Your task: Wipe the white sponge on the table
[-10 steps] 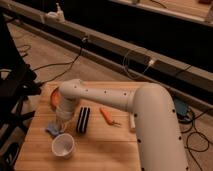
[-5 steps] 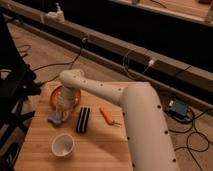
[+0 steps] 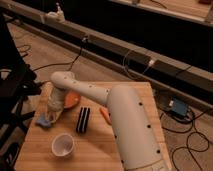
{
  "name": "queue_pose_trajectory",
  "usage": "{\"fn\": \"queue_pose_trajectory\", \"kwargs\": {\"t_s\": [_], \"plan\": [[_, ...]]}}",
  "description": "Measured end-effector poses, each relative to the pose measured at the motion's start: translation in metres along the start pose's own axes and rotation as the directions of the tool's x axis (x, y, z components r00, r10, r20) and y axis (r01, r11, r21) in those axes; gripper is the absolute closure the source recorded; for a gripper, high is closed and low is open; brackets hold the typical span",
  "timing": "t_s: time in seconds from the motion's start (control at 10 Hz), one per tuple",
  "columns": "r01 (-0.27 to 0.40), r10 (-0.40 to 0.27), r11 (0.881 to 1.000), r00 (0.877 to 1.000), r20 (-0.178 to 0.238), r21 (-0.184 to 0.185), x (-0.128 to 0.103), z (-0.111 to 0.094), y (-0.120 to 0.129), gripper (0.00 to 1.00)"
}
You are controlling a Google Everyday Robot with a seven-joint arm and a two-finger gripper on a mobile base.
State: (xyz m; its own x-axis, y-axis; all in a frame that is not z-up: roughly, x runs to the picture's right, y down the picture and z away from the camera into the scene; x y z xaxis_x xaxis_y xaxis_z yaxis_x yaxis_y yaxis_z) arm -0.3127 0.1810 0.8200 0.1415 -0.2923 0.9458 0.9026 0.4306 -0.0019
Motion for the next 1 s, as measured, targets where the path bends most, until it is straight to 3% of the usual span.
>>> {"fn": "queue_pose_trajectory", "kwargs": {"t_s": [0.3, 0.6, 0.9, 1.0], "plan": [[-0.033, 0.033, 0.999, 0.999, 0.022, 0.004, -0.030, 0.016, 0.017, 1.00], [-0.147, 0.148, 0.989, 0.989, -0.016, 0.015, -0.039, 0.005, 0.058, 1.00], [-0.202, 0.204, 0.978, 0.977, -0.054, 0.049, -0.020, -0.022, 0.078, 1.00], [-0.193, 0.196, 0.980, 0.979, -0.062, 0.047, -0.010, -0.030, 0.078, 1.00]]}}
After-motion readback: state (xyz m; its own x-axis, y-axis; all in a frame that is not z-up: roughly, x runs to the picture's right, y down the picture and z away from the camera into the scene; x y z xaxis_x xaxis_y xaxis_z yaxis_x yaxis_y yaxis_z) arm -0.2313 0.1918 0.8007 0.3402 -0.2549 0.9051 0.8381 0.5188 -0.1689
